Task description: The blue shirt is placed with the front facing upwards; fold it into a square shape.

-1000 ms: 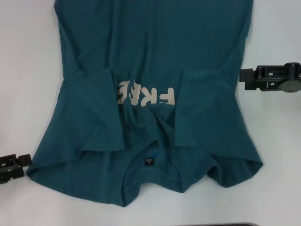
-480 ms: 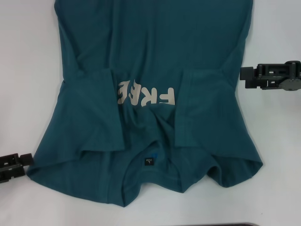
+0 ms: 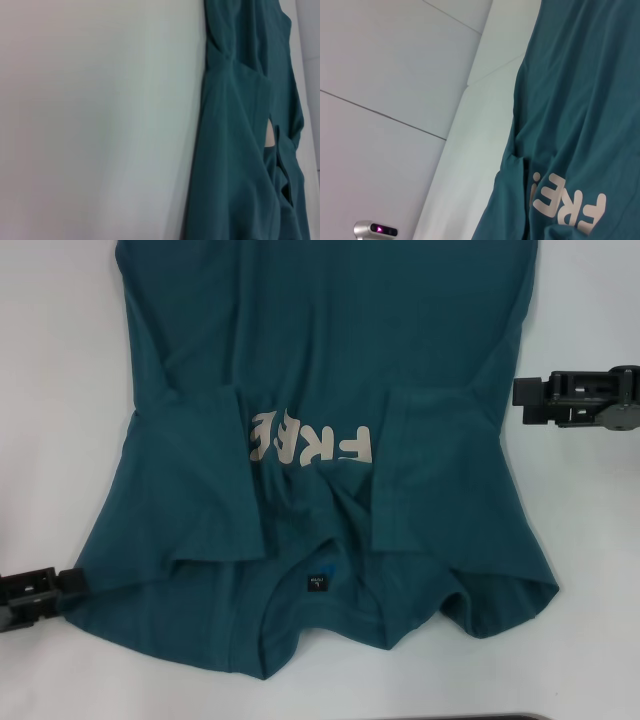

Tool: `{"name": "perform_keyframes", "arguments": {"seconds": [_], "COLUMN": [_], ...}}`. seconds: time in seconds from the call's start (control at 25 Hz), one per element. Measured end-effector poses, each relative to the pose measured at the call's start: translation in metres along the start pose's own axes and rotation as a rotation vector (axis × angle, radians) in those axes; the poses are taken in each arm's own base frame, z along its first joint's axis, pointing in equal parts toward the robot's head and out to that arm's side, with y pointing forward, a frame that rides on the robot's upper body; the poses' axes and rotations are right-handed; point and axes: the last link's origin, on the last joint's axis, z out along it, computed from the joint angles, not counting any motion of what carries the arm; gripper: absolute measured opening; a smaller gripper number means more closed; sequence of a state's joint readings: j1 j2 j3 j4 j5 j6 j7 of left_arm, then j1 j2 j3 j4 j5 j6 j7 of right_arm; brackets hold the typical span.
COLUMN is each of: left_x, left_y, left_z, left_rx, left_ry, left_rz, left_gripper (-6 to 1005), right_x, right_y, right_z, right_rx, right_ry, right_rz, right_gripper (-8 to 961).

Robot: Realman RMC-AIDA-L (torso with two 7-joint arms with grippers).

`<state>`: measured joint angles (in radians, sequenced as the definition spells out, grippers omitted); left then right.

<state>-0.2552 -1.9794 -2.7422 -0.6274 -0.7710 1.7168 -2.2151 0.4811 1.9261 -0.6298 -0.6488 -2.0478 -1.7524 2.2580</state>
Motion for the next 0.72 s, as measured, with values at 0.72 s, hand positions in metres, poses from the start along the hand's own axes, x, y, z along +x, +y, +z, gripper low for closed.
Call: {"name": "perform_keyframes", "arguments": {"seconds": [0.72], "left_x": [0.007], "left_y": [0.0088], "left_z": [0.006], "left_rx": [-0.033], "left_ry": [-0.002], "left_rz": [0.007], "left_gripper": [639], "right_x": [0.0001], "right_y": [0.0006], "right_z": [-0.0011], "right_rx": [-0.006], "right_ry": [-0.005], "right_rz": [0.0], "right_gripper": [881]}}
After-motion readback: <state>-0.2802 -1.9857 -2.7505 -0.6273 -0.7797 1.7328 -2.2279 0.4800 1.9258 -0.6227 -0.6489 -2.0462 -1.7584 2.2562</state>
